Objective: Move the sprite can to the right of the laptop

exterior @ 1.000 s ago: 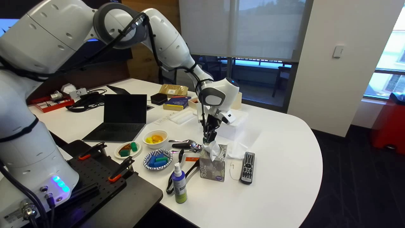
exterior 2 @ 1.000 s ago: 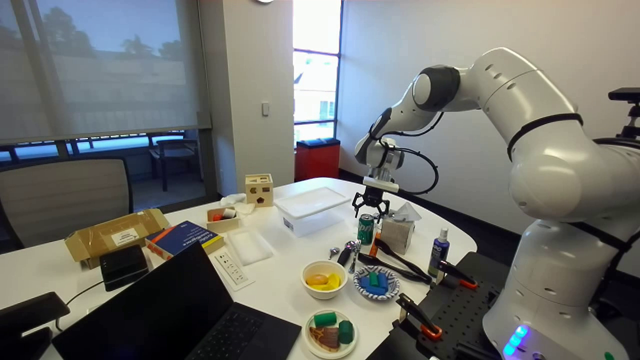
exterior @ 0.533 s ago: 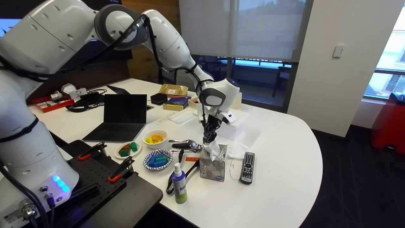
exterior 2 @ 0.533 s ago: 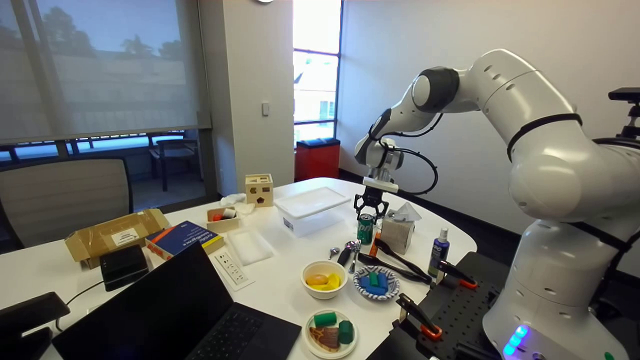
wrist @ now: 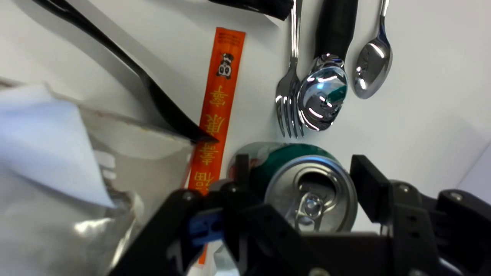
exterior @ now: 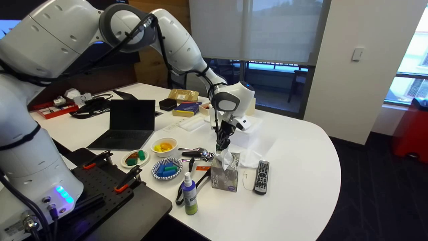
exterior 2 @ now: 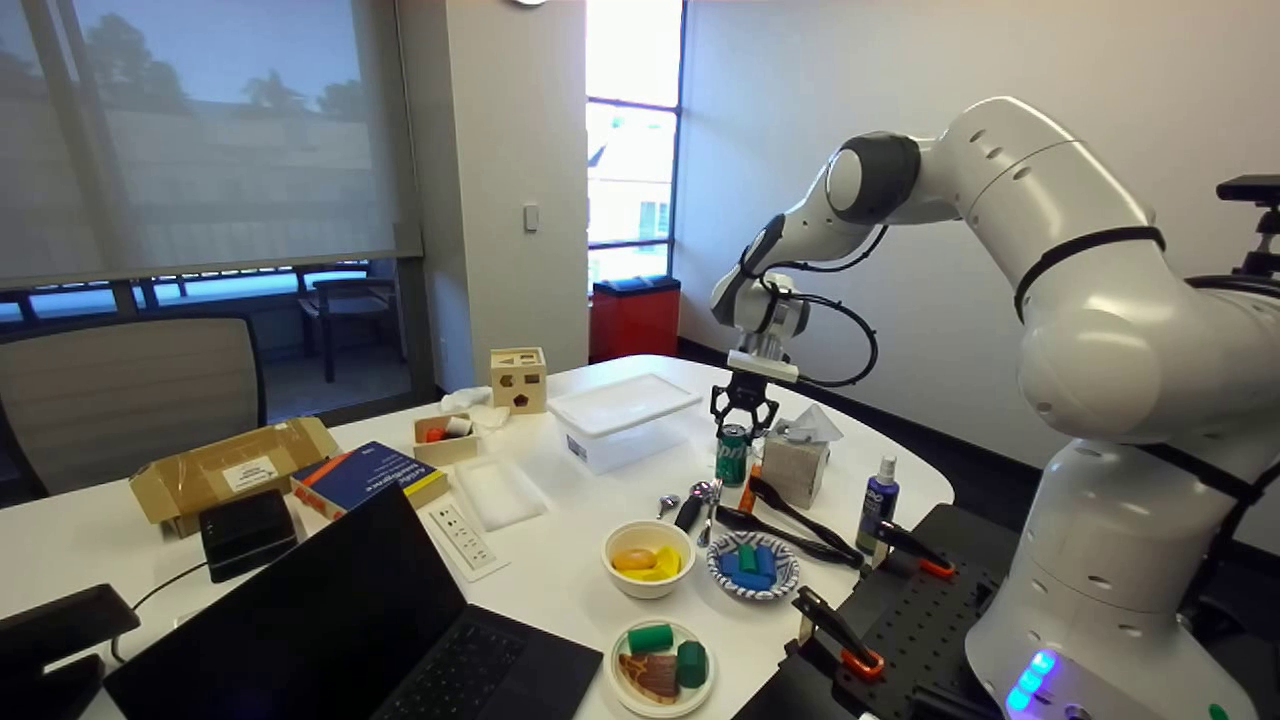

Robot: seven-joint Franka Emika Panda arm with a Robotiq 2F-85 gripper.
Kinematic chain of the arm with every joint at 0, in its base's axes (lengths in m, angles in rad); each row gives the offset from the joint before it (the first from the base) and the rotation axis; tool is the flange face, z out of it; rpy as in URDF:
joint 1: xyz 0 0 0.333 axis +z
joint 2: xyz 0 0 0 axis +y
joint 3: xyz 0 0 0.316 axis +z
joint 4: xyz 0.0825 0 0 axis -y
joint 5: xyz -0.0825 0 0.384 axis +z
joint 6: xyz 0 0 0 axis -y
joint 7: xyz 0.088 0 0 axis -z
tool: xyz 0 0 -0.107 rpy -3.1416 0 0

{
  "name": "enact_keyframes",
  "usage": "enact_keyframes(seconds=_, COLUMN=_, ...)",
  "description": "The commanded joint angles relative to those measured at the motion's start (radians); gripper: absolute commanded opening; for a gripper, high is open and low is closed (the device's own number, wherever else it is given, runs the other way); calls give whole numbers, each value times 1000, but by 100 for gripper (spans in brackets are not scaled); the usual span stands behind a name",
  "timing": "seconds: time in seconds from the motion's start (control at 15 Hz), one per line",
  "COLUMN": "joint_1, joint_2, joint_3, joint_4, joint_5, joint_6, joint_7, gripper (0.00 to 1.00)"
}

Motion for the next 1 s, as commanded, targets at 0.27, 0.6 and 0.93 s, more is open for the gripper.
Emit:
enact_keyframes(seconds=0.27, joint_1=74, joint_2=-257, joint_3=13, joint_4=-133, joint_5=-15, joint_6=-117, joint_7=-32, gripper=42)
enact_keyframes(seconds=0.6, joint_1=246, joint_2=-314, joint_3=47, joint_4=-151, joint_5=-107, joint_6=-156, joint_7=-40, gripper=42)
enact_keyframes(seconds=0.93, joint_1=377, joint_2=-231, joint_3=115, joint_4=-73, joint_5=-164, joint_6=-191, joint_7=-77, gripper=42)
